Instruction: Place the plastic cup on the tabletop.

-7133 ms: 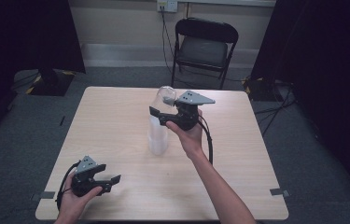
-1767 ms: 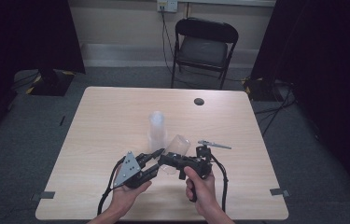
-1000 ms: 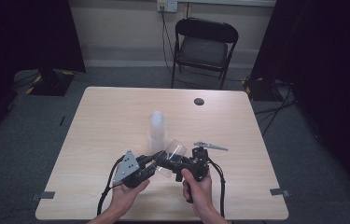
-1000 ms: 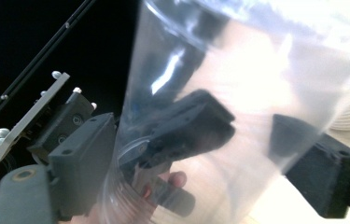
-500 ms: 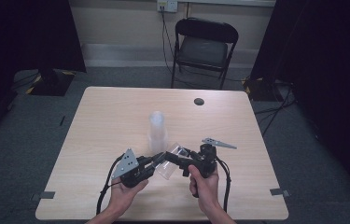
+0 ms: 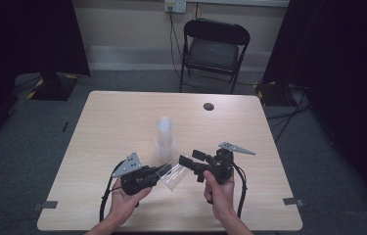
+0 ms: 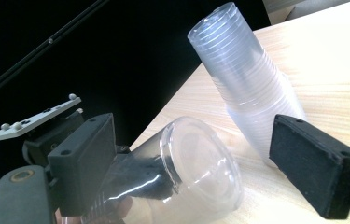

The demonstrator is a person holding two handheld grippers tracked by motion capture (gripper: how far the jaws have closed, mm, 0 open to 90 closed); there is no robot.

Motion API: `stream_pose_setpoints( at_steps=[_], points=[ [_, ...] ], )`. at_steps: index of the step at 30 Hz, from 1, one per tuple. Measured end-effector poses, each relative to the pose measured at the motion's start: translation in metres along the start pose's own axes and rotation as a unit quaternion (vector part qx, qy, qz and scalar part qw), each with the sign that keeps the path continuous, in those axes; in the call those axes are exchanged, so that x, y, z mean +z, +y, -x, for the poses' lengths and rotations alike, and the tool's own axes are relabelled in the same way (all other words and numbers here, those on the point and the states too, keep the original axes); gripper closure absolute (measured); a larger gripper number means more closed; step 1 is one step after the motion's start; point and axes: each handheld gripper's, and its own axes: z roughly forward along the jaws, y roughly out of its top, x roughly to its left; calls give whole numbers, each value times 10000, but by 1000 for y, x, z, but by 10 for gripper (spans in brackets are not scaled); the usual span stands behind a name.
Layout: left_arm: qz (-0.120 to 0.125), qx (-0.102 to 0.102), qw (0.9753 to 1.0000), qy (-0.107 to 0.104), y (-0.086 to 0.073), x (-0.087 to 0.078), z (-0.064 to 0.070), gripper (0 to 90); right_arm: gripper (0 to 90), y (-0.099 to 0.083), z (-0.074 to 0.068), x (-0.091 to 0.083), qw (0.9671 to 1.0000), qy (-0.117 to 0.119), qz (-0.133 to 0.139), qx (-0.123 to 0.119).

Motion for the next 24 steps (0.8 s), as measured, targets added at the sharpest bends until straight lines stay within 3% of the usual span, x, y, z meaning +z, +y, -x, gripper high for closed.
stream_pose_setpoints(
  at_steps=[5,10,14,18,20,24],
  points=[
    [-289,24,9996,-20,4,-4,-2,859,149,1,1,-1,9998,4,-38,-183],
    [-415,-55,9991,8,10,-11,-3,859,152,3,-3,-2,9981,-135,-182,-576],
    [-545,-79,9985,34,12,-15,-7,861,152,4,-8,-2,9955,-58,-303,-891],
    [-793,-142,9967,69,13,-16,-8,866,153,4,-9,-2,9940,-17,-375,-1030],
    [-925,-138,9956,-12,14,-17,-7,871,143,2,-9,-2,9936,-21,-361,-1073],
    [-1207,-87,9926,-99,15,-17,-5,877,144,-4,-5,-1,9928,178,-477,-1085]
  ],
)
